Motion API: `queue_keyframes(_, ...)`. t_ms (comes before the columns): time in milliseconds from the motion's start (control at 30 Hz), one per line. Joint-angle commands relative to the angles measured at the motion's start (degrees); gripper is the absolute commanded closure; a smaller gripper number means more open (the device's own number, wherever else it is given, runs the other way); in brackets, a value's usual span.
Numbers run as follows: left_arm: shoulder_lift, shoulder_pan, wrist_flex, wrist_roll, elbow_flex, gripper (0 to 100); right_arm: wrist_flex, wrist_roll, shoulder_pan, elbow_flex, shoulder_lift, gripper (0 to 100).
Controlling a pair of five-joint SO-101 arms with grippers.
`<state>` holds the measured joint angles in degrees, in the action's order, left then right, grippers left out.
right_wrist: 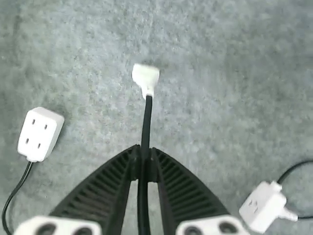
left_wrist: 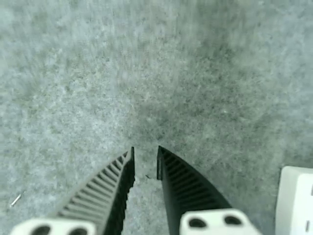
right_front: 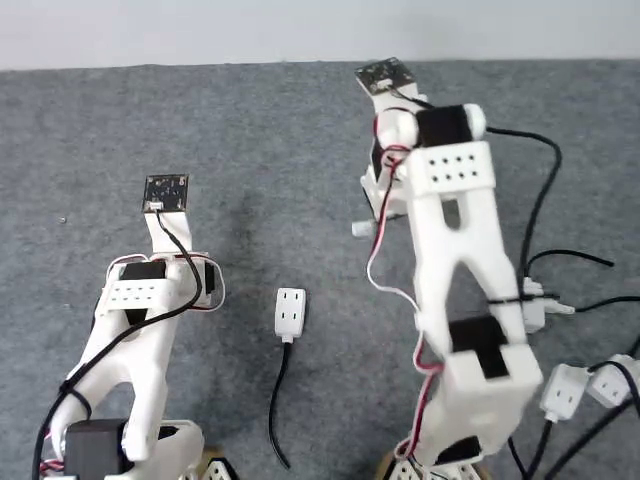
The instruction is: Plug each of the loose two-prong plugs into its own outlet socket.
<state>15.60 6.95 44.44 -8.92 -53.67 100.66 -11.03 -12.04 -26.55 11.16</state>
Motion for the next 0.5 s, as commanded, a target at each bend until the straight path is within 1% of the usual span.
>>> queue_keyframes(0, 0.18, 0.09, -1.32, 0.18, 1.54, 93, 2.59, -0.18, 0.40, 5.63, -10.15, 99.1)
queue_keyframes(233, 0.18, 0.09, -2.20, 0.18, 1.54, 93, 2.68, 0.00, 0.66, 17.14, -20.70, 99.1)
queue_keyframes(467, 0.18, 0.09, -2.20, 0.18, 1.54, 93, 2.42, -0.44, 3.21, 22.15, -21.49, 99.0)
